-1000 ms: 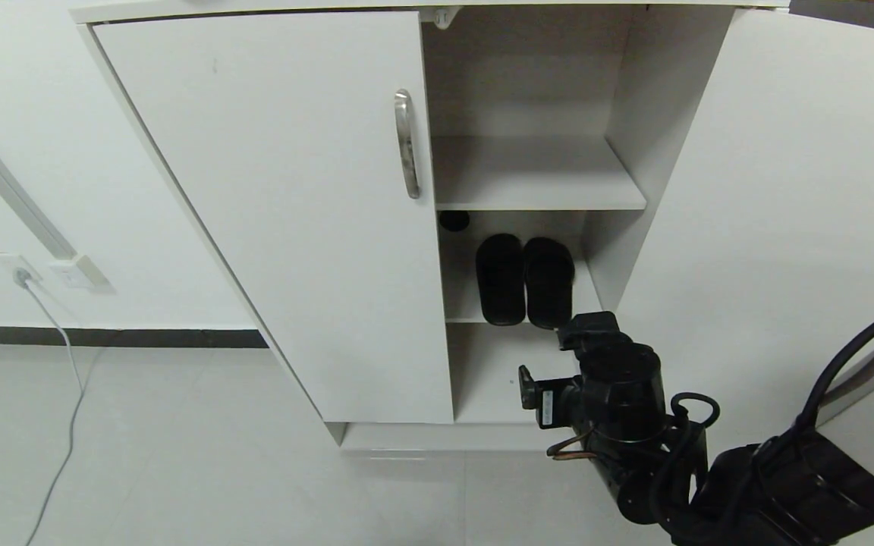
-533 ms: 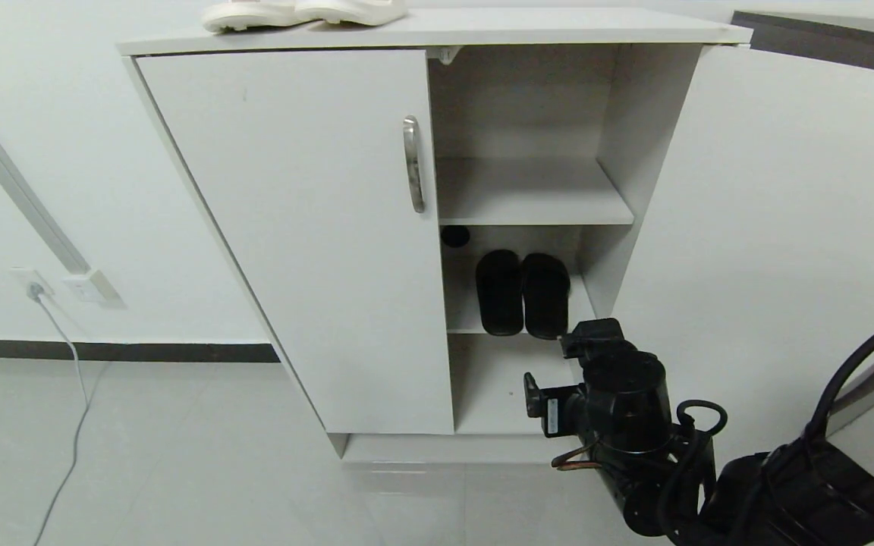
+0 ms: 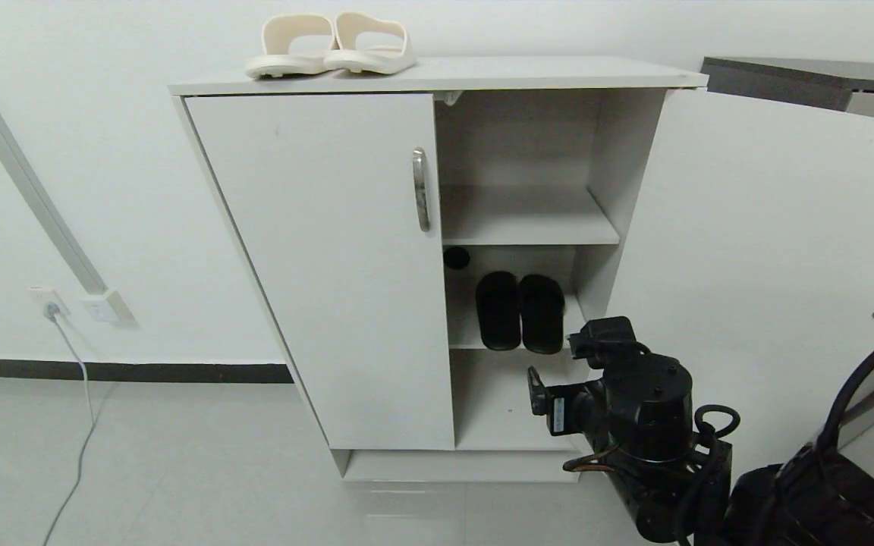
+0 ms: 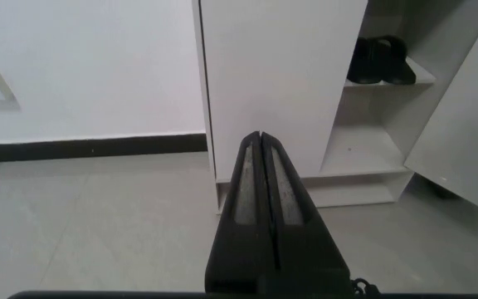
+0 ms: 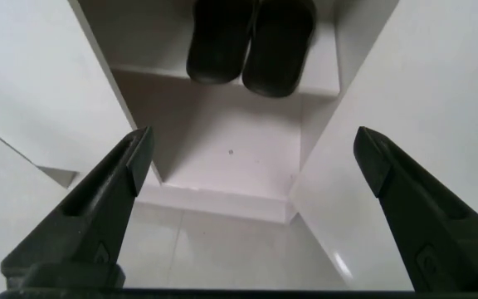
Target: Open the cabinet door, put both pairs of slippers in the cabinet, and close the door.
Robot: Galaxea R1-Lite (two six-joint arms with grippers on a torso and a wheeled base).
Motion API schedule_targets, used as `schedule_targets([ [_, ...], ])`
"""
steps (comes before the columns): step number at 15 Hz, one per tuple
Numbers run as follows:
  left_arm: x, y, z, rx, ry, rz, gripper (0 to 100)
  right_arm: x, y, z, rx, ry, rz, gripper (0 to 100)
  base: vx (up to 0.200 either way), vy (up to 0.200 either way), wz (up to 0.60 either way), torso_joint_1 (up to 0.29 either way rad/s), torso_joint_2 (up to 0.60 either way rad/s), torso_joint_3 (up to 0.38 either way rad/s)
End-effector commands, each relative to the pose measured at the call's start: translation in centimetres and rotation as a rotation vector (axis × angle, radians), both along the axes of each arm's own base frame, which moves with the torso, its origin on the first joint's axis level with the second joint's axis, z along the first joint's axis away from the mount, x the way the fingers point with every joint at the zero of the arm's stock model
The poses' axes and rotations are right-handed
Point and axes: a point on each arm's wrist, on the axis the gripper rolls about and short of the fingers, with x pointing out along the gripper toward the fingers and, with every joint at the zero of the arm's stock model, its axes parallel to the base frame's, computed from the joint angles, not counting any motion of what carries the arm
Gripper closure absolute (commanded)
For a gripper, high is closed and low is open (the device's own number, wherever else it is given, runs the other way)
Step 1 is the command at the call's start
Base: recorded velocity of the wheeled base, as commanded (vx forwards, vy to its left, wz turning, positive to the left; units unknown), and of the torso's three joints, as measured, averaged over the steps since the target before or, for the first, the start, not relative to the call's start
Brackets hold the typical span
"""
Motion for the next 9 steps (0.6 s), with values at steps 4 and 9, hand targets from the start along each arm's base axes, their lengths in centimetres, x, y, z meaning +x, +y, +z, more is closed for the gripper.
schedule_targets([
  [4, 0.01, 0.0, 0.0, 0.0, 0.002, 0.0, 100, -0.15, -0.26, -0.52, -0.019, 0.001, 0.004, 0, 0.0, 0.2, 0.0, 0.005, 0.0, 0.017],
  [9, 0.01, 0.0, 0.0, -0.001, 0.002, 0.0, 100, -0.35, -0.55, -0.86, -0.051, 0.006, 0.008, 0, 0.0, 0.2, 0.0, 0.002, 0.0, 0.003],
])
